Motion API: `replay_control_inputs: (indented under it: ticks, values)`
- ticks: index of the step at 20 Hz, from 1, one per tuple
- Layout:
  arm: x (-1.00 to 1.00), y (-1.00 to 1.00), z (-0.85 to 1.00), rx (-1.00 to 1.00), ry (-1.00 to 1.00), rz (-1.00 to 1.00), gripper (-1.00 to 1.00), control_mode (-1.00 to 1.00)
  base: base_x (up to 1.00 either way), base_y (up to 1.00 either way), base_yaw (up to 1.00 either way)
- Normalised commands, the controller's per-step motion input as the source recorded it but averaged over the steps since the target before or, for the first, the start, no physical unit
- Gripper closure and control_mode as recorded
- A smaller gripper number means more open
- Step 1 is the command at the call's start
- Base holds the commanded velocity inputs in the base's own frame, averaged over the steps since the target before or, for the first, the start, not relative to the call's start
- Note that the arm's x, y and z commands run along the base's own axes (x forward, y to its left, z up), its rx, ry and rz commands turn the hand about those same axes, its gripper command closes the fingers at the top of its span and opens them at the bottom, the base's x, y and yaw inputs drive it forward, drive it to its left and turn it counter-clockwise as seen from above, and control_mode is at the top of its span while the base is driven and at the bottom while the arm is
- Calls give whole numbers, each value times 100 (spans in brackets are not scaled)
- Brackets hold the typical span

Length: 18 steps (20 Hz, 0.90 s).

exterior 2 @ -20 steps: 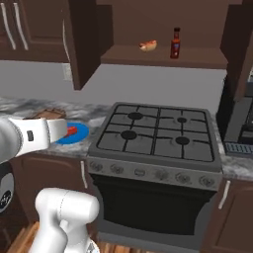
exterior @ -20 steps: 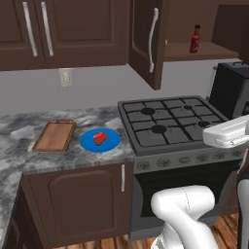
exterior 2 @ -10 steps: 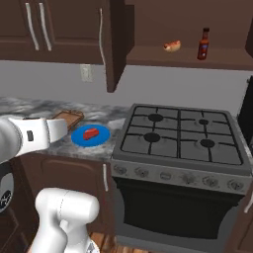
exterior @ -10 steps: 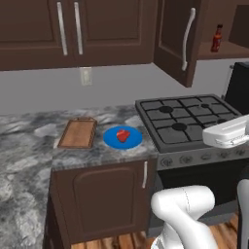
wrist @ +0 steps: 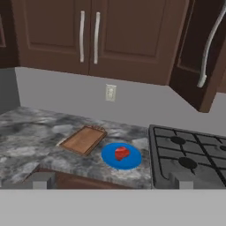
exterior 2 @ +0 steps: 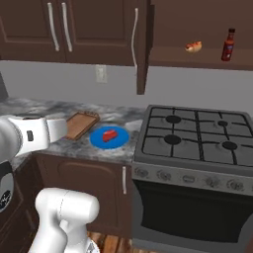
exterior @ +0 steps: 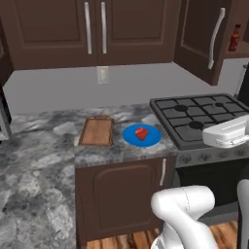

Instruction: Pick the steak from the plate and place it on the cutting board. Then pick the condiment bottle from the cabinet and place it next to the cutting board.

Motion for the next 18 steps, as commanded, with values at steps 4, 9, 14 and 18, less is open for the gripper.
replay_control_inputs:
  ticks: [4, 9, 14, 18]
  values:
    - [0, 0, 0, 0, 0, 0, -100, 100, -3, 48, 0]
    - [0, 0, 0, 0, 0, 0, -100, 100, 16, 25, 0]
    - [0, 0, 0, 0, 0, 0, -100, 100, 56, 15, 0]
    - [0, 0, 0, 0, 0, 0, -100, 100, 66, 16, 0]
